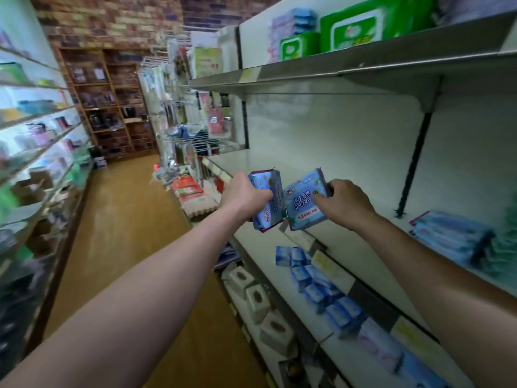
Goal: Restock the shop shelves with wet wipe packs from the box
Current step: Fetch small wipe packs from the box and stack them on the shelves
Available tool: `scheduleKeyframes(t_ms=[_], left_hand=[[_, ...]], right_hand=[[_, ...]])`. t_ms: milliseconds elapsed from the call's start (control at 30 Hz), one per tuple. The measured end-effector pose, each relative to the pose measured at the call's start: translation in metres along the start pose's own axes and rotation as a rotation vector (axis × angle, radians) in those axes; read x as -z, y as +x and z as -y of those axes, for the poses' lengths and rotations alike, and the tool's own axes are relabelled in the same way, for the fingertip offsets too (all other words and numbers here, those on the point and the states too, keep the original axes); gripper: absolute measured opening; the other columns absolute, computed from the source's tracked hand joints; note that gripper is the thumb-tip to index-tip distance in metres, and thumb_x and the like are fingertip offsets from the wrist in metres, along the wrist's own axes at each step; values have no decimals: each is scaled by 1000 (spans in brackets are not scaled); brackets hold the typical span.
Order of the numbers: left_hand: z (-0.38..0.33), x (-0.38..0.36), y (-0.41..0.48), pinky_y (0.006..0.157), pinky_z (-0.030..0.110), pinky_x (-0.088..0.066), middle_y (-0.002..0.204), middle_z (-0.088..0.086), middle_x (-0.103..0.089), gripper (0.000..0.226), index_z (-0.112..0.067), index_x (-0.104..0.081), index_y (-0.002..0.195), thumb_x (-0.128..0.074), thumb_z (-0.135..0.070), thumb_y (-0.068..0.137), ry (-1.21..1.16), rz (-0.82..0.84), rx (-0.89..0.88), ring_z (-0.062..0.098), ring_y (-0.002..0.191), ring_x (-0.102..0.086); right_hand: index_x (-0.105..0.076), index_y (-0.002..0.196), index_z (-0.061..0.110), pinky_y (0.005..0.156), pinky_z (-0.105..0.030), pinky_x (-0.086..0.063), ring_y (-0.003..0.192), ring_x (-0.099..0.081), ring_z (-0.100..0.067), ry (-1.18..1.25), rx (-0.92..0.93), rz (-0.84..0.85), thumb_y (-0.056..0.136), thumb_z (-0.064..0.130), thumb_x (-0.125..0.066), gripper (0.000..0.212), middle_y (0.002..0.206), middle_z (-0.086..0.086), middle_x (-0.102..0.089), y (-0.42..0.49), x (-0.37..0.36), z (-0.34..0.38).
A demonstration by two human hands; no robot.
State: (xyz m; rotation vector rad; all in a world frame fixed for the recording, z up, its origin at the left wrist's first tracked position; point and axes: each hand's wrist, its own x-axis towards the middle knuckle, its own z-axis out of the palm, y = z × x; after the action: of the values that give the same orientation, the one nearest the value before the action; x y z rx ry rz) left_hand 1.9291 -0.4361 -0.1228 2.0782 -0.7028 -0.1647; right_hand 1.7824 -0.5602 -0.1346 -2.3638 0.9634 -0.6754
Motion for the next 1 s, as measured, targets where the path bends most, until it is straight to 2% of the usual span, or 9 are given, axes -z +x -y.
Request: scheduleKeyframes(t_ms=[167,267,333,400,533,733,833,900,1000], left_hand=[[-35,-52,22,59,46,-60,95,10,-70,32,-13,-58,105,-73,-22,78,-122,108,-29,29,79,-70],[-57,-84,28,46,33,-56,97,11,-69,33,-7,-59,111,-71,-15,82,-253,197,-21,24,75,-70],[-70,-106,32,39,26,-51,98,11,-69,30,-6,-59,112,-69,-12,84,-315,264,-22,18,70,-68],[-82,-126,36,38,25,-50,98,11,-70,30,-6,-59,112,-69,-11,85,-353,314,-26,16,69,-68],[-107,-160,46,38,27,-51,100,12,-69,35,-7,-57,115,-72,-12,84,-410,386,-23,18,69,-68],[-133,-194,62,50,33,-53,99,15,-66,30,-4,-55,112,-70,-8,86,-567,582,95,25,76,-65],[-140,-208,68,53,33,-51,97,15,-65,31,-5,-53,110,-71,-8,85,-634,683,152,24,72,-64],[-143,-217,68,66,38,-52,103,16,-66,40,-6,-52,115,-74,-12,83,-658,772,182,25,78,-65],[-146,-232,65,86,48,-47,107,14,-66,41,-9,-54,115,-75,-16,81,-690,911,254,25,90,-64]], right_hand=[[-58,93,12,52,-25,-38,74,-59,-21,1,-110,-90,91,33,-55,21,88,-2,-62,13,33,-44],[-57,91,13,54,-27,-37,76,-59,-22,-8,-184,-151,92,33,-56,20,87,-2,-61,15,52,-72],[-56,88,13,52,-26,-35,69,-57,-19,-21,-230,-178,92,33,-55,20,81,-1,-59,15,64,-90],[-56,86,13,50,-26,-34,64,-55,-16,-22,-285,-200,93,33,-55,21,76,1,-58,15,75,-105],[-58,86,12,54,-27,-36,73,-58,-23,-40,-386,-270,92,33,-55,22,81,-3,-61,17,93,-127],[-54,78,13,58,-27,-40,69,-58,-22,-67,-505,-340,94,35,-53,26,77,-3,-58,24,108,-148],[-60,84,3,61,-32,-52,70,-64,-28,-39,-572,-375,95,33,-51,34,81,-12,-64,26,112,-152],[-64,91,-3,70,-43,-59,70,-69,-32,60,-615,-404,96,30,-51,36,87,-16,-68,27,112,-156],[-56,84,3,64,-41,-60,59,-66,-28,274,-687,-443,97,24,-50,25,84,-15,-61,24,111,-160]])
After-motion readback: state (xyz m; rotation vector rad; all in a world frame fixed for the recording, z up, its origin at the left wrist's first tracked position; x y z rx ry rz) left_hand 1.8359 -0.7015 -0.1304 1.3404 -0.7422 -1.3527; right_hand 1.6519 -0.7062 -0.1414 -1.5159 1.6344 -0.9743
